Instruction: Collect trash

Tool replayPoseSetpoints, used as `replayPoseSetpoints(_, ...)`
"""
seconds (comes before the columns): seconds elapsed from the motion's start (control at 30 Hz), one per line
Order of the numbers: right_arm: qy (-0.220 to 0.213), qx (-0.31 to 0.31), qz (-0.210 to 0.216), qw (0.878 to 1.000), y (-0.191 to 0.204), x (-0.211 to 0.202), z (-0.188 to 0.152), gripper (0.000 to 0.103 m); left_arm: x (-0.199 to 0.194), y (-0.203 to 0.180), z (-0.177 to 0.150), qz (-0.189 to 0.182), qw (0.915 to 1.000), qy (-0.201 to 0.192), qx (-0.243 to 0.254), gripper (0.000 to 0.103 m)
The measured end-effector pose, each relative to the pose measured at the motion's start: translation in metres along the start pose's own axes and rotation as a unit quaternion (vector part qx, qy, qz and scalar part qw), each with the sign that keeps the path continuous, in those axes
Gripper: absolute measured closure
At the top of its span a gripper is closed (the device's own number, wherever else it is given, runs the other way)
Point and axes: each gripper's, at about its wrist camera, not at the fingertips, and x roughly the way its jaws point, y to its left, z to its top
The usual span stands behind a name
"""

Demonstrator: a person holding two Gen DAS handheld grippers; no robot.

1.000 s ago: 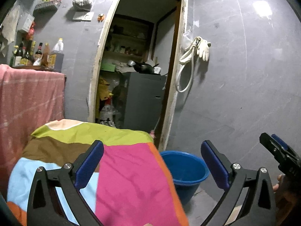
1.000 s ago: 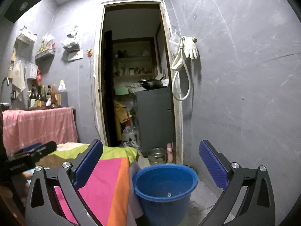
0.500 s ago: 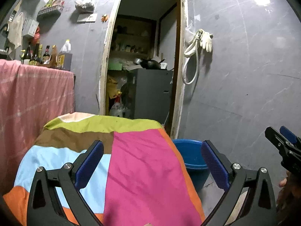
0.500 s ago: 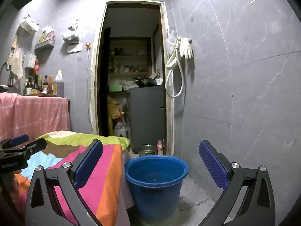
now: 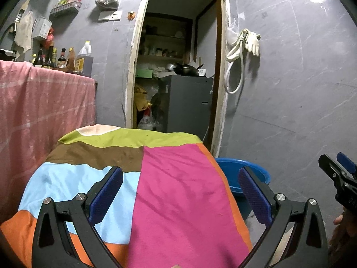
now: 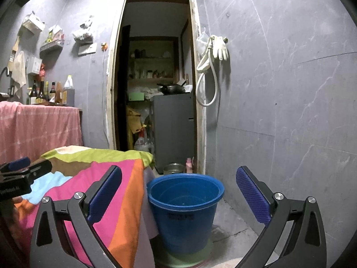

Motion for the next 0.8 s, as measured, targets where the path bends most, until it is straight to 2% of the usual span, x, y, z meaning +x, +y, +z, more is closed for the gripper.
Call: replayPoseSetpoints(0.8,0.015,-0.009,-0.018,1.0,-0.001,0.009,-0.012,0.0,0.002,0.008,-0.011,0.014,0.9999,-0.001,0.008,0.002)
